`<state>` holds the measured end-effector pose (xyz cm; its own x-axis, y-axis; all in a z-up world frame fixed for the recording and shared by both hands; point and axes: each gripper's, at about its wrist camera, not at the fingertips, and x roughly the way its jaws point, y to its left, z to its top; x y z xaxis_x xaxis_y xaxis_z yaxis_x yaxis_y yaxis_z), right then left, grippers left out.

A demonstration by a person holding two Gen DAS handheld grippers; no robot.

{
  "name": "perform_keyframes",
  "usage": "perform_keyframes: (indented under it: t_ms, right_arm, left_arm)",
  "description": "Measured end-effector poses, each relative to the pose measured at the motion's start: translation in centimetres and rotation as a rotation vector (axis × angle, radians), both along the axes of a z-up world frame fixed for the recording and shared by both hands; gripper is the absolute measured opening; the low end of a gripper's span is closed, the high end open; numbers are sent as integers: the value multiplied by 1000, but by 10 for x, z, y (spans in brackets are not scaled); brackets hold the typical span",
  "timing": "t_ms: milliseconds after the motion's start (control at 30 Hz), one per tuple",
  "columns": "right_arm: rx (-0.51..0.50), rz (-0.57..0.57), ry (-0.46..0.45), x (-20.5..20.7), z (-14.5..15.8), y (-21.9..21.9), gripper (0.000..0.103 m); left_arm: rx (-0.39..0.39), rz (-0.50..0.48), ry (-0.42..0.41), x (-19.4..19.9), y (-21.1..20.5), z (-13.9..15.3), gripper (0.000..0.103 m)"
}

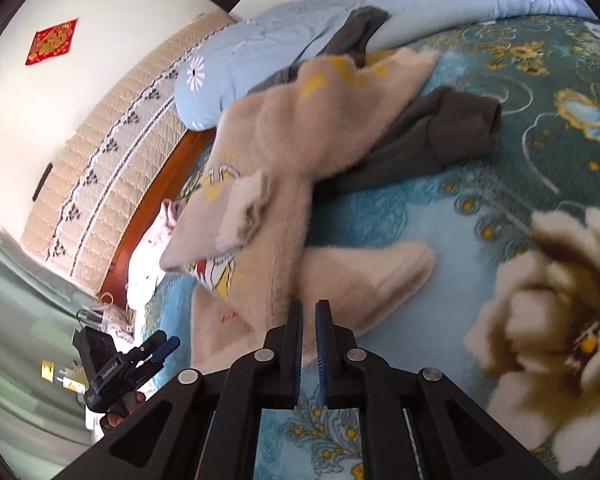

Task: Fold clothes

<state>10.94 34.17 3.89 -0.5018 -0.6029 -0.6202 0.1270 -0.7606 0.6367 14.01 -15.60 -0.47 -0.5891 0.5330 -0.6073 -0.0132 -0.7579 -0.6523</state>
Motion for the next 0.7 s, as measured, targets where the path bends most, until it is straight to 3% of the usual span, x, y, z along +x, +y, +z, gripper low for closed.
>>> perform_keyframes:
  t_ms: [267,300,367,600,700]
  right_arm:
    - [9,-45,9,-3,0,9,9]
    - [10,-46,14,-4,1,7,9]
    - [13,-46,21,-9,2,2,9]
    - [-2,-76,36,-37,9,-7,10]
    - [-57,-105,32,-57,9,-6,20]
  left_arm:
    - [-89,-25,-143,-30,40,-14,55]
    - [-103,-7,-148,-31,41,-14,51]
    - [-129,29,-156,-31,43,-15,22]
    - [-45,121,-63,-4,17,-10,12]
    - [-28,185,-26,9,-4,-1,12]
